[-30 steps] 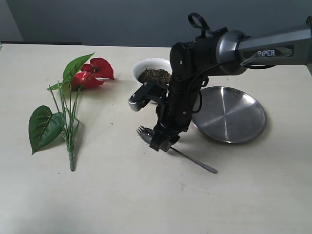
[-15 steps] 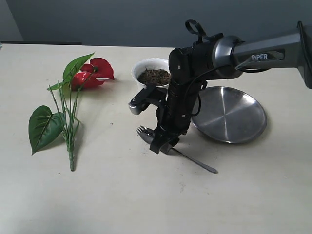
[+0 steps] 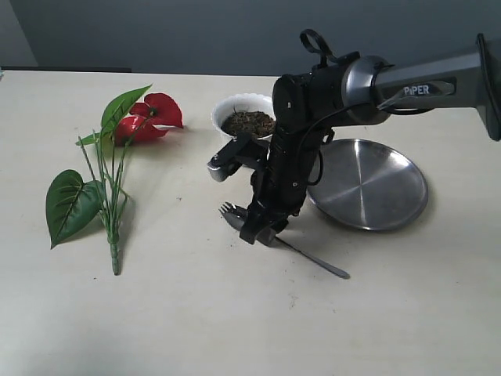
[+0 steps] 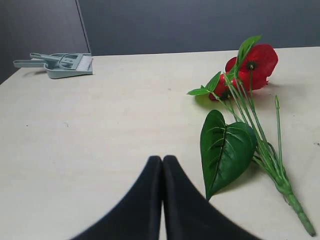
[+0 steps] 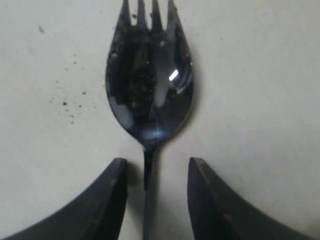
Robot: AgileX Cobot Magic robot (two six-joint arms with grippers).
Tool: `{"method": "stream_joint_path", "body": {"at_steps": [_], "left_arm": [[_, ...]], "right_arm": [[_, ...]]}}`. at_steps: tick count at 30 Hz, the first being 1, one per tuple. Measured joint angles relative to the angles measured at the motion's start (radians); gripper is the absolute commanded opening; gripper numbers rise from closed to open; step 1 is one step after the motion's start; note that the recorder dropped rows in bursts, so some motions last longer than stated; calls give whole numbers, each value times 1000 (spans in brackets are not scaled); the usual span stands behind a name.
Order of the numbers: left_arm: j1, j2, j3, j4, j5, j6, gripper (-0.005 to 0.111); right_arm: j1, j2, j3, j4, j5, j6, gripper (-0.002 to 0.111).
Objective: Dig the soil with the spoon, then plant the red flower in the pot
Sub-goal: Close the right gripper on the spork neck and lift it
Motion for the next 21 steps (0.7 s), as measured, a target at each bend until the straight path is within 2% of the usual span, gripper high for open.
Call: {"method": "stream_joint_path", "body": {"at_steps": [12, 21], "left_arm": [[0, 0, 0, 0, 0, 0, 0], [0, 0, 0, 0, 0, 0, 0]], "right_arm": [[21, 0, -2, 2, 26, 0, 38], [78, 0, -8, -121, 29, 92, 38]]}}
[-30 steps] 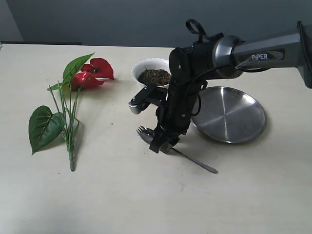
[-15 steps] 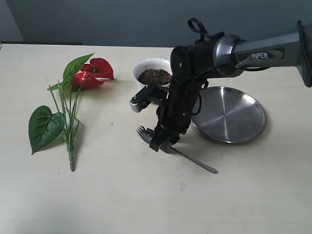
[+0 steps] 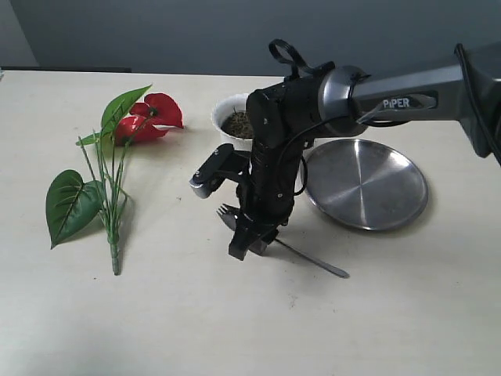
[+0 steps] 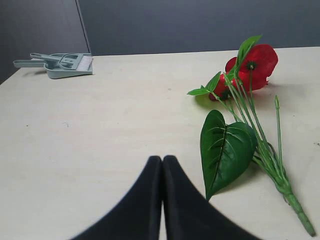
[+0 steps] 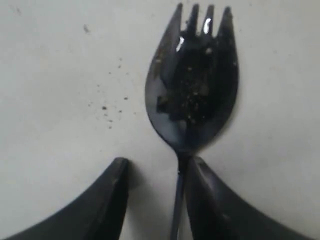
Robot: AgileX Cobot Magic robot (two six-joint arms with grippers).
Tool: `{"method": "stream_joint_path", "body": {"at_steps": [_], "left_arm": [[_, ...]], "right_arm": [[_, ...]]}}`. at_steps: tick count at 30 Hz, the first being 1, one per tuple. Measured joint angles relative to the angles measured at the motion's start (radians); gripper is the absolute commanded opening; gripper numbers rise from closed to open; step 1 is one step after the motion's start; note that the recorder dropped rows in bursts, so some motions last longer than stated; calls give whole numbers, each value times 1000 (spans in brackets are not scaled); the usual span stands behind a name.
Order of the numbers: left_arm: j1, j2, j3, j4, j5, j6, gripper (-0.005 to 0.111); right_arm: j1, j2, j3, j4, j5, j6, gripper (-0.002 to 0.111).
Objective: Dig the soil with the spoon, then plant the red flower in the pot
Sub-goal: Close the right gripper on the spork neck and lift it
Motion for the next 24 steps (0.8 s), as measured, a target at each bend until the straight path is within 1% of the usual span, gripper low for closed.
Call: {"method": "stream_joint_path", "body": {"at_steps": [7, 9, 11, 12, 14, 17, 24], "left_arm": [[0, 0, 0, 0, 0, 0, 0], [0, 0, 0, 0, 0, 0, 0], [0, 0, 0, 0, 0, 0, 0], [0, 0, 0, 0, 0, 0, 0], [0, 0, 0, 0, 0, 0, 0], [0, 0, 0, 0, 0, 0, 0], [0, 0, 0, 0, 0, 0, 0]], "right_arm": [[6, 0, 0, -22, -2, 44, 38], [6, 0, 0, -22, -4, 46, 34], [6, 0, 0, -24, -6, 47, 24], [6, 0, 0, -29, -6, 47, 12], [6, 0, 0, -48, 3, 61, 1], [6, 0, 0, -68, 14, 103, -1], [8, -10, 5, -104, 12, 121, -1]]}}
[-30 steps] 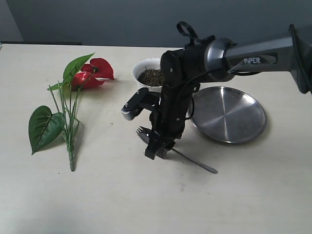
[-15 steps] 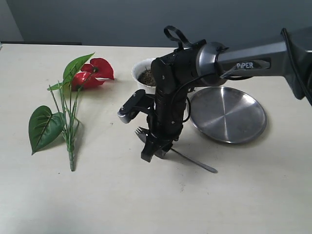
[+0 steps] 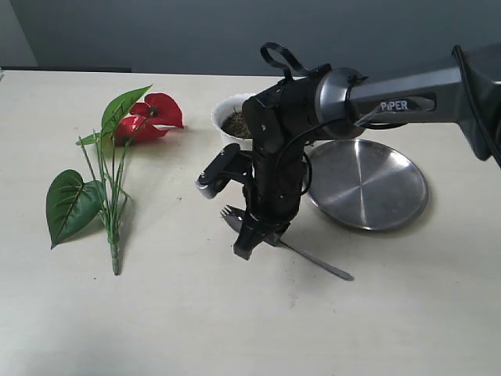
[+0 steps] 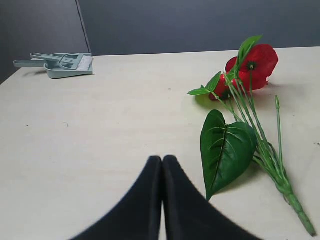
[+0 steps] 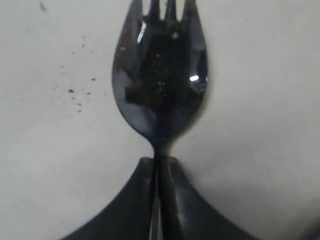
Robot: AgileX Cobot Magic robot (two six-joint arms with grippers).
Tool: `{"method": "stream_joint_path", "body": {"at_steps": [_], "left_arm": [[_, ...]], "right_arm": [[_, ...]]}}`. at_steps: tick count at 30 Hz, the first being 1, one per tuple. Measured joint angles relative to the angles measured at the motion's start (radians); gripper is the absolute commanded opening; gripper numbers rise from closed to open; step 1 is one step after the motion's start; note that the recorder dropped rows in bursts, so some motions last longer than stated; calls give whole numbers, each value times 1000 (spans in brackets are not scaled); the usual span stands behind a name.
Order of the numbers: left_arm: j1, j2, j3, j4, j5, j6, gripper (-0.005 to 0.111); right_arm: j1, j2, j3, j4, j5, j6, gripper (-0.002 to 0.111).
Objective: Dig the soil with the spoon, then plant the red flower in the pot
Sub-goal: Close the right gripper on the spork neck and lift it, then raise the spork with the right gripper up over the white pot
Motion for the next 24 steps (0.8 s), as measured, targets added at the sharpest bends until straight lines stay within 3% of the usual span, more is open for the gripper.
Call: {"method": "stream_joint_path", "body": {"at_steps": [24], "left_arm": [[0, 0, 0, 0, 0, 0, 0]], "right_arm": [[0, -402, 7, -58, -88, 169, -1]]}}
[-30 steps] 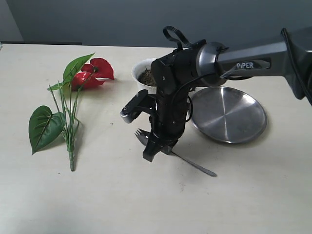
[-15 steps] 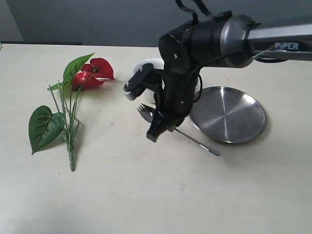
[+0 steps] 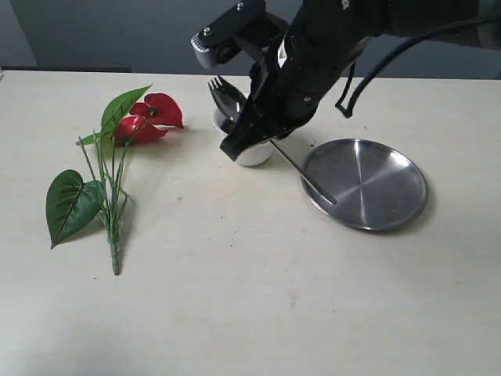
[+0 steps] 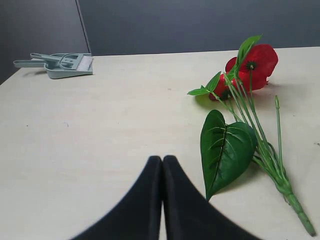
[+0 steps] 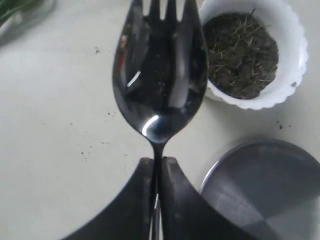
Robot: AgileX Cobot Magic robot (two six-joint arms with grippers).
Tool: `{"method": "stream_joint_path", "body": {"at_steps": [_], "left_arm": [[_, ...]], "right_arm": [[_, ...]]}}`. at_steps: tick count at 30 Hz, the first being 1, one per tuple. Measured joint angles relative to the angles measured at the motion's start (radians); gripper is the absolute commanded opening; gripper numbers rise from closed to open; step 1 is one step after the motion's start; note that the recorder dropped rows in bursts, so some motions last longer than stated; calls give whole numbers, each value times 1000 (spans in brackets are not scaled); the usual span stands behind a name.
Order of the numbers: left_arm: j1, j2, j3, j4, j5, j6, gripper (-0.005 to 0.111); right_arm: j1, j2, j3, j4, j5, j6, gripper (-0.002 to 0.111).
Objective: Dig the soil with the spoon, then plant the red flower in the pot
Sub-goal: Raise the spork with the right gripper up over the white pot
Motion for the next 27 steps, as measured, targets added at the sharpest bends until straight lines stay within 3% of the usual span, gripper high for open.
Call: {"method": "stream_joint_path", "body": {"at_steps": [8, 19, 27], "left_arm": [[0, 0, 0, 0, 0, 0, 0], [0, 0, 0, 0, 0, 0, 0], [0, 0, 0, 0, 0, 0, 0]], "right_arm": [[0, -59, 0, -120, -14, 25, -1], [0, -80, 0, -608, -71, 25, -1], [0, -80, 0, -764, -196, 25, -1]]}}
